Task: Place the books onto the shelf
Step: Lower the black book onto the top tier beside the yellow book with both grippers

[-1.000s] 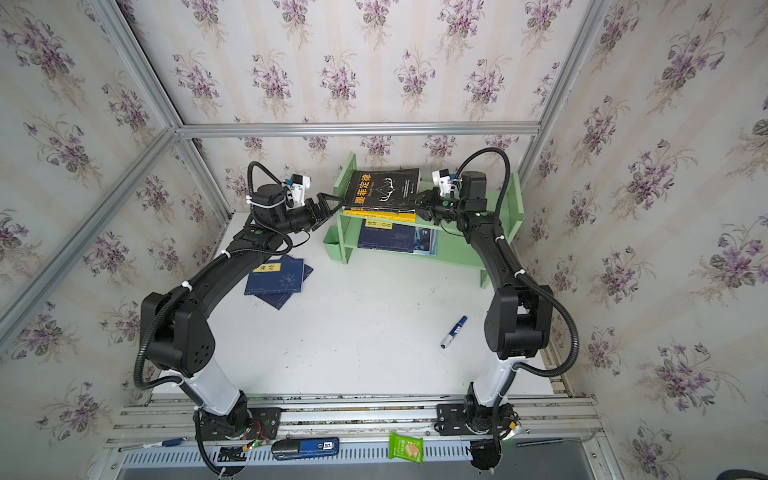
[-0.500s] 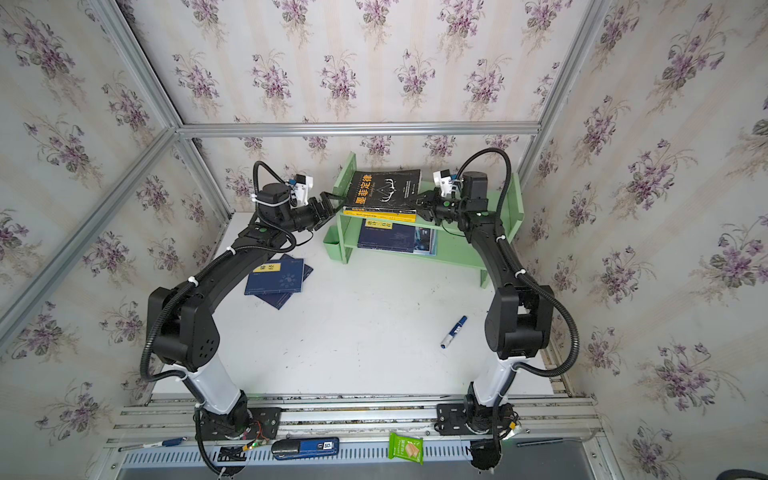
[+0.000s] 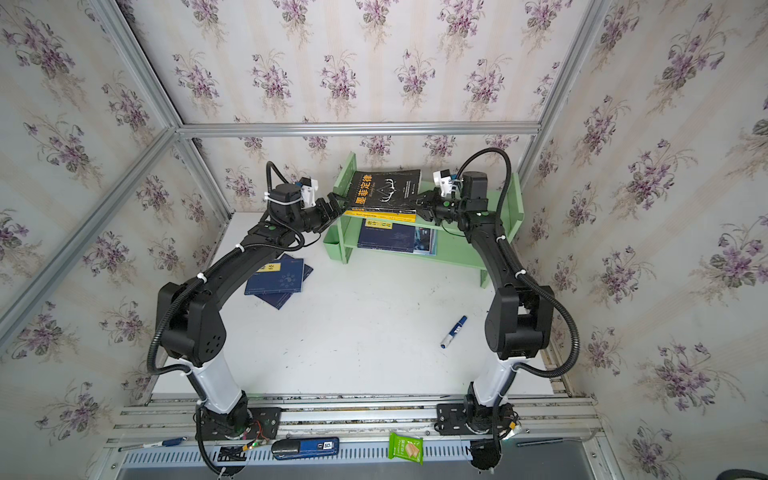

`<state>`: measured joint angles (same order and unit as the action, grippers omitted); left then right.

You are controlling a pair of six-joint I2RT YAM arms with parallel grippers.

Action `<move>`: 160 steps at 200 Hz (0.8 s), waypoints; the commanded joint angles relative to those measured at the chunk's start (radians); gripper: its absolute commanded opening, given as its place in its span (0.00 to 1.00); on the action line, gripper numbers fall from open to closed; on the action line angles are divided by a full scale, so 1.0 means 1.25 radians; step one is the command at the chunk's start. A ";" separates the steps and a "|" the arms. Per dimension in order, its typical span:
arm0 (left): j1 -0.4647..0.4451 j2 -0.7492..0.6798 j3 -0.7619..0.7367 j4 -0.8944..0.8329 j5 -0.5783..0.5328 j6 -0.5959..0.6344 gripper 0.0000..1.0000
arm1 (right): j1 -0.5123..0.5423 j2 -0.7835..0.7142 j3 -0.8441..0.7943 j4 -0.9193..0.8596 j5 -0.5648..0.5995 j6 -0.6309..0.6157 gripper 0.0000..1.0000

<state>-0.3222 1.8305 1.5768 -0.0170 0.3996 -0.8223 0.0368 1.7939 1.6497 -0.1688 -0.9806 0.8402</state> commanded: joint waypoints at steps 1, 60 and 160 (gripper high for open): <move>-0.001 0.005 -0.001 -0.038 -0.060 0.006 0.99 | 0.005 0.003 0.024 0.005 0.005 -0.027 0.02; -0.001 -0.002 -0.016 -0.065 -0.091 0.003 0.99 | 0.004 -0.003 0.037 -0.048 0.049 -0.059 0.17; -0.002 -0.013 -0.016 -0.065 -0.072 0.001 0.99 | 0.005 0.002 0.106 -0.182 0.173 -0.131 0.30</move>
<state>-0.3264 1.8137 1.5562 -0.0143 0.3309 -0.8326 0.0433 1.7981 1.7535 -0.3626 -0.8101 0.7223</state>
